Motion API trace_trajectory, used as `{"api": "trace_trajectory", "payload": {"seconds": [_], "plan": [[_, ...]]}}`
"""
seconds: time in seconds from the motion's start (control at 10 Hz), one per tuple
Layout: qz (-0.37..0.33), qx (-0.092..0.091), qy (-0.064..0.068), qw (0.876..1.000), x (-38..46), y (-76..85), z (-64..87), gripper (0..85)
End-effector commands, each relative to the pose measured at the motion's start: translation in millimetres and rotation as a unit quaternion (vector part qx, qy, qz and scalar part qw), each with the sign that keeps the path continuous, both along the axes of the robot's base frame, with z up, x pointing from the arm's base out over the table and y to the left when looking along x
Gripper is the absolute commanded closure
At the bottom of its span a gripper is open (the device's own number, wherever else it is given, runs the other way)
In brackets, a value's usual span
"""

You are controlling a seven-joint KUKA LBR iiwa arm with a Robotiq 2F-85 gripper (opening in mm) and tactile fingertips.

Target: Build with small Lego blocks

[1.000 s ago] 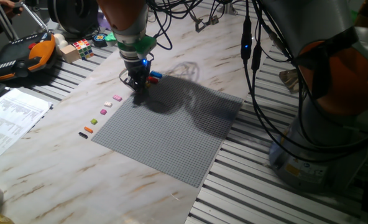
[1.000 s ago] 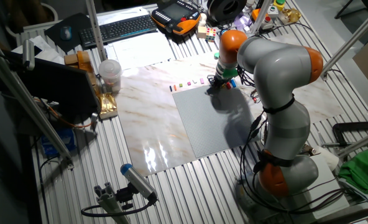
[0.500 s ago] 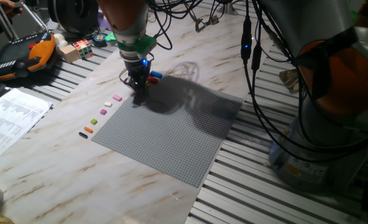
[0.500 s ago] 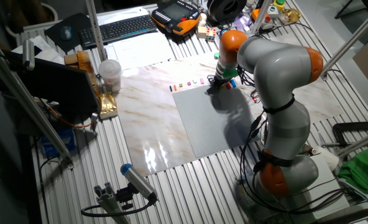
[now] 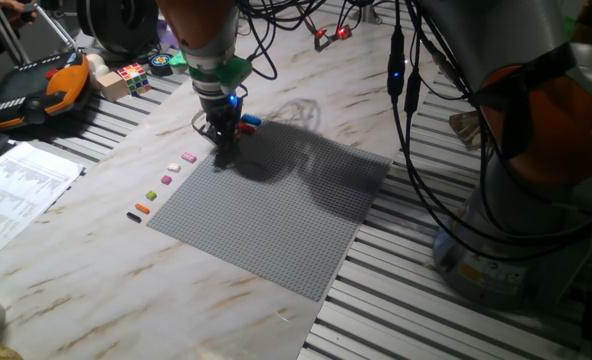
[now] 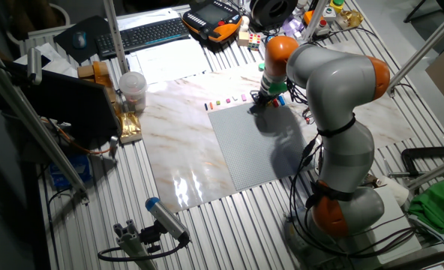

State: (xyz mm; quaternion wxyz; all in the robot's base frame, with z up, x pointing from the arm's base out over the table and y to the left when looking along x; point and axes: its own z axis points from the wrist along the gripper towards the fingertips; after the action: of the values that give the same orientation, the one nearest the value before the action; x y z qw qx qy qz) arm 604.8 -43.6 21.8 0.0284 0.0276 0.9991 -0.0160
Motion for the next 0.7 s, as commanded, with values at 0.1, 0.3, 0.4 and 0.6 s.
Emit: {"api": "trace_trajectory", "payload": {"seconds": [0.1, 0.3, 0.4, 0.6], "plan": [[0.000, 0.002, 0.000, 1.000, 0.5, 0.1, -1.5, 84.3], [-0.001, 0.002, -0.001, 1.000, 1.0, 0.1, -2.0, 84.3], [-0.001, 0.003, -0.001, 1.000, 1.2, 0.4, -2.5, 84.3], [-0.002, 0.003, -0.001, 1.000, 1.0, 1.3, -3.5, 84.3]]}}
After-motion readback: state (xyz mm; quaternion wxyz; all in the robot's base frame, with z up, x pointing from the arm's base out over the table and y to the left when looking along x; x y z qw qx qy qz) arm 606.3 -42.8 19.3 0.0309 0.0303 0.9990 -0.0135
